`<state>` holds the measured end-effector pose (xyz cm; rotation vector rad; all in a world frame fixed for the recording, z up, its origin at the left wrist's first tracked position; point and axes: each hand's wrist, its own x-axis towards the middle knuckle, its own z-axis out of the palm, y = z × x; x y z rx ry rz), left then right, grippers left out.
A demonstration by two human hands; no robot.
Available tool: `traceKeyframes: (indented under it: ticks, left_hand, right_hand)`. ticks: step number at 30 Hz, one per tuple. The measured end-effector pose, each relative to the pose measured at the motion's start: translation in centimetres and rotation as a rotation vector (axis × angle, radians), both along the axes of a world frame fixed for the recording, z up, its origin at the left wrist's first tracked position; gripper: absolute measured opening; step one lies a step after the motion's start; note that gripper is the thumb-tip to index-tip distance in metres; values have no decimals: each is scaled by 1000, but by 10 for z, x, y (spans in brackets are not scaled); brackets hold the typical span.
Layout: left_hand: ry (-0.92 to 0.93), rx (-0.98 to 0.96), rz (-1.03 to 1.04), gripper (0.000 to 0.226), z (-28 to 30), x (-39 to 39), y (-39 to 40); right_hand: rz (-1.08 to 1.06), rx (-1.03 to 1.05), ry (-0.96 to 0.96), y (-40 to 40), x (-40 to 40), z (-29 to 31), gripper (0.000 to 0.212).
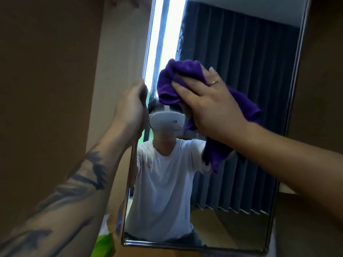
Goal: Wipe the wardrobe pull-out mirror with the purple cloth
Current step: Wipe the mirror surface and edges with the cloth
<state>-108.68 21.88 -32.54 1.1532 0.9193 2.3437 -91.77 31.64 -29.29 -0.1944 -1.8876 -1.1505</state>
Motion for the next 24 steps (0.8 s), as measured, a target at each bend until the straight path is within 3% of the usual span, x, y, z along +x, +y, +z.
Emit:
traceKeyframes:
  ticks: [2, 6, 11, 14, 16, 18, 21, 24]
  left_hand:
    - [-12, -15, -53, 30, -24, -6, 4]
    - [-63, 36, -169, 34, -61, -10, 7]
    - [-43, -51, -40, 33, -69, -20, 9]
    - [31, 74, -67, 32, -73, -17, 11]
    - [5, 142, -58, 37, -74, -13, 13]
    - [-5, 131, 45, 42, -73, -10, 15]
    - [58, 50, 152, 46, -77, -12, 16]
    - [45, 52, 149, 45, -79, -11, 17]
  right_hand:
    - [5, 26, -35, -4, -9, -23, 56]
    - [-45, 194, -389, -9, -7, -18, 68]
    - [-58, 12, -71, -13, -22, -10, 62]
    - [-18, 157, -299, -13, -20, -43, 61]
    - [-13, 254, -432, -9, -8, -31, 58]
    - [-18, 256, -322, -2, -3, -7, 60]
    - [10, 70, -58, 0, -3, -8, 59]
    - [35, 82, -110, 2, -5, -55, 63]
